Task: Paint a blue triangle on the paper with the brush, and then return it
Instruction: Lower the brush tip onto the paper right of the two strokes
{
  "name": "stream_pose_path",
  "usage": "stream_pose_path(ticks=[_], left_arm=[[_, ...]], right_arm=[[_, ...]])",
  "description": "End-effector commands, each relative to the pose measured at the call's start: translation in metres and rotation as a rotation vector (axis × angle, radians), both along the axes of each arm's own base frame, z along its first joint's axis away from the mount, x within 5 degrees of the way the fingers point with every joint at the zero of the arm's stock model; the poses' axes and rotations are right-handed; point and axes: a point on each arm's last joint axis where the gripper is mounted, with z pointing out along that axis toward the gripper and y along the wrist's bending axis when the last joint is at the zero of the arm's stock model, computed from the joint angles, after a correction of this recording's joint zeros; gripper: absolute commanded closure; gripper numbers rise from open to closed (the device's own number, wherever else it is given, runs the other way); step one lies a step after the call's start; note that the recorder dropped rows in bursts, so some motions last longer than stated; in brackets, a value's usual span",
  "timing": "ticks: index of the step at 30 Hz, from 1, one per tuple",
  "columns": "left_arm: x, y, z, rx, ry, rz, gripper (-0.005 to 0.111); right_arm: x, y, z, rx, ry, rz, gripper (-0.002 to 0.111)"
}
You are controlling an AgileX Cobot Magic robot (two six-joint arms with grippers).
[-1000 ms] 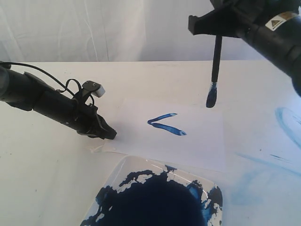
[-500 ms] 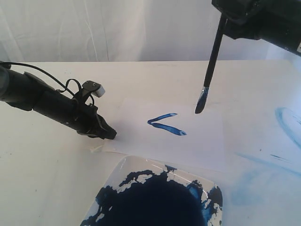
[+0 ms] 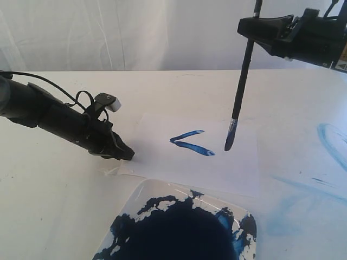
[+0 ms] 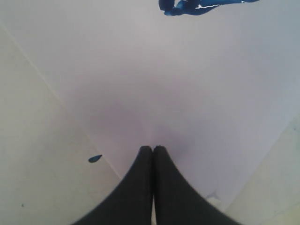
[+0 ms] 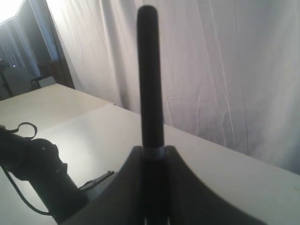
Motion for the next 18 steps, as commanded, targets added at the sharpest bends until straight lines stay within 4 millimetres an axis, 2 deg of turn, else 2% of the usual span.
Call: stream_pose_path(ticks=[1,10,18], left_arm=[[-0.002,-0.001,0.001,0.000,0.001,-0.004,0.107],[-0.002,-0.001,0.001,0.000,0.001,-0.004,0.107],[-0.002,-0.001,0.001,0.000,0.001,-0.004,0.107]], right_arm=[[0.006,-0.002,-0.002,0.038,0.017,-0.003,0.108],[0.010,0.001,-0.004,0.077,0.031,-0.019,0.108],[0.010,0.027,-0.009,-0.041,-0.068,-0.061,0.108]])
